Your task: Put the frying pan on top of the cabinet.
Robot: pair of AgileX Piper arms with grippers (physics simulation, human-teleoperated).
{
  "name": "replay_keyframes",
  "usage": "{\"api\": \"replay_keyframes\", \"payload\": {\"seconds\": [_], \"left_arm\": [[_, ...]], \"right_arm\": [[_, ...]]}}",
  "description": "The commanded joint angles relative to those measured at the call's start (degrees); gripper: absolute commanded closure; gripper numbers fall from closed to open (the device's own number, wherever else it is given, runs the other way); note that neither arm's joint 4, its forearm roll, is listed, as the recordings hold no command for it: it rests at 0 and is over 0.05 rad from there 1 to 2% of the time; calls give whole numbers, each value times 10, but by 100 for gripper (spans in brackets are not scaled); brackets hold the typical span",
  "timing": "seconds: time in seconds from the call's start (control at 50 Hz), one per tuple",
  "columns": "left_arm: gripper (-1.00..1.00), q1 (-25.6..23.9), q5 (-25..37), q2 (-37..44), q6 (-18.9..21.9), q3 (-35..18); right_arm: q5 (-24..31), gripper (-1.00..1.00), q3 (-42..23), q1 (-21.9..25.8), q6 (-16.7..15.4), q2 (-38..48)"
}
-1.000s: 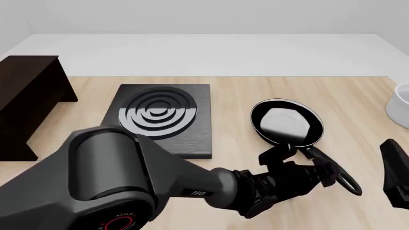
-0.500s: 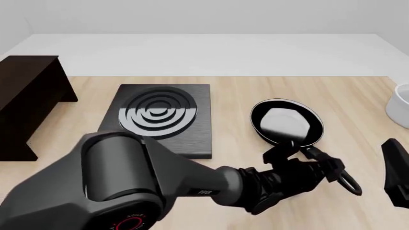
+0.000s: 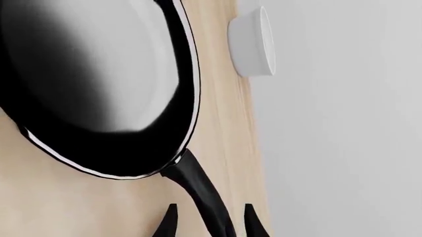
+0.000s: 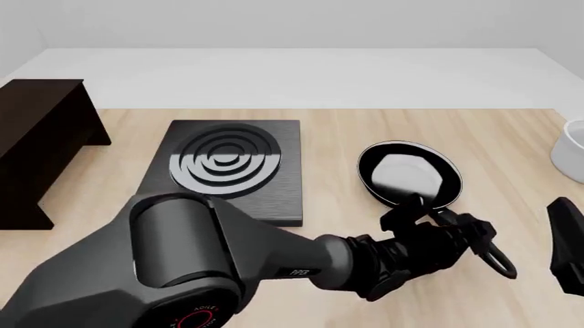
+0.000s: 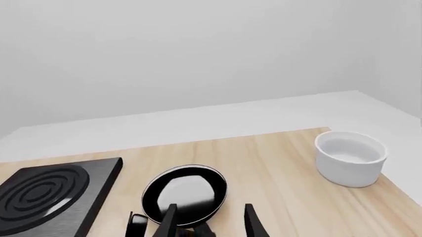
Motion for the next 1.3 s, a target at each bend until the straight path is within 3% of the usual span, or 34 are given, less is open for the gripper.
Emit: {"api": "replay_keyframes", "payload": {"seconds": [0.02,1.3], "left_arm": [[-100,5,10,54,-22,-10],[-100,18,62,109,-17,-91]], "right_arm": [[0,-100,0,-3,2,-1],[-3,-100,0,-12,15,2]]}}
